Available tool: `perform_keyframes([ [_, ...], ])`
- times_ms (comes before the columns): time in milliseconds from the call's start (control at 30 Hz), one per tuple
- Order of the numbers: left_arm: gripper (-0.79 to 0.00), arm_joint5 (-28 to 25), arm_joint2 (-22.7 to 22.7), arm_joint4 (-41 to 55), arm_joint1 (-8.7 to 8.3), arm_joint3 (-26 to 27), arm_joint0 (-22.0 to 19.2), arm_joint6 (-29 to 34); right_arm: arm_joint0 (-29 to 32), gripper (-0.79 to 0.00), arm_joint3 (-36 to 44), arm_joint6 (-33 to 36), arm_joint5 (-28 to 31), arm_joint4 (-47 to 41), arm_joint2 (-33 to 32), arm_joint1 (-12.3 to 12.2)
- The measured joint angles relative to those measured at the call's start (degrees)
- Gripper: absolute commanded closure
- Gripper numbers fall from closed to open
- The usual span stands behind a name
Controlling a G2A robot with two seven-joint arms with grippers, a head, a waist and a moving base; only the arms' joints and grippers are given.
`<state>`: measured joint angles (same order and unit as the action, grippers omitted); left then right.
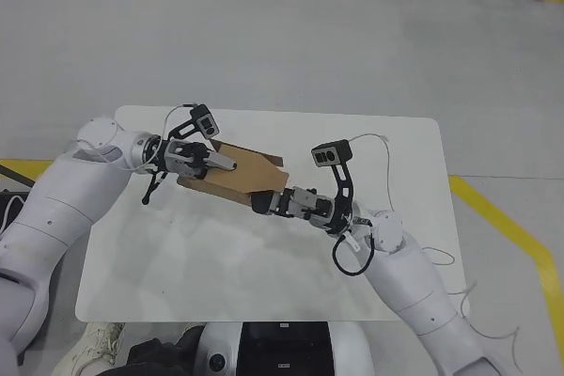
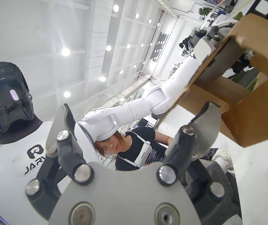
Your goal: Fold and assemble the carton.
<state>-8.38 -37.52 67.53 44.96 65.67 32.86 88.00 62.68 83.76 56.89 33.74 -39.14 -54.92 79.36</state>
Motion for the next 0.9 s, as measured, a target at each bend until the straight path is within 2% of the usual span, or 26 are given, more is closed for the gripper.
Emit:
perform_keyframes([
  [500, 0.000, 1.5, 0.2, 1.6, -0.67, 1.5, 0.2, 0.0, -1.1, -0.785, -1.5, 1.1, -0.7, -0.9, 1.3, 0.6],
  [900, 0.000, 4.1, 0.8, 5.0, -2.85, 1.7, -0.4, 0.0, 2.9, -0.785, 1.1, 3.2, 0.2, -3.3, -4.9, -0.9],
])
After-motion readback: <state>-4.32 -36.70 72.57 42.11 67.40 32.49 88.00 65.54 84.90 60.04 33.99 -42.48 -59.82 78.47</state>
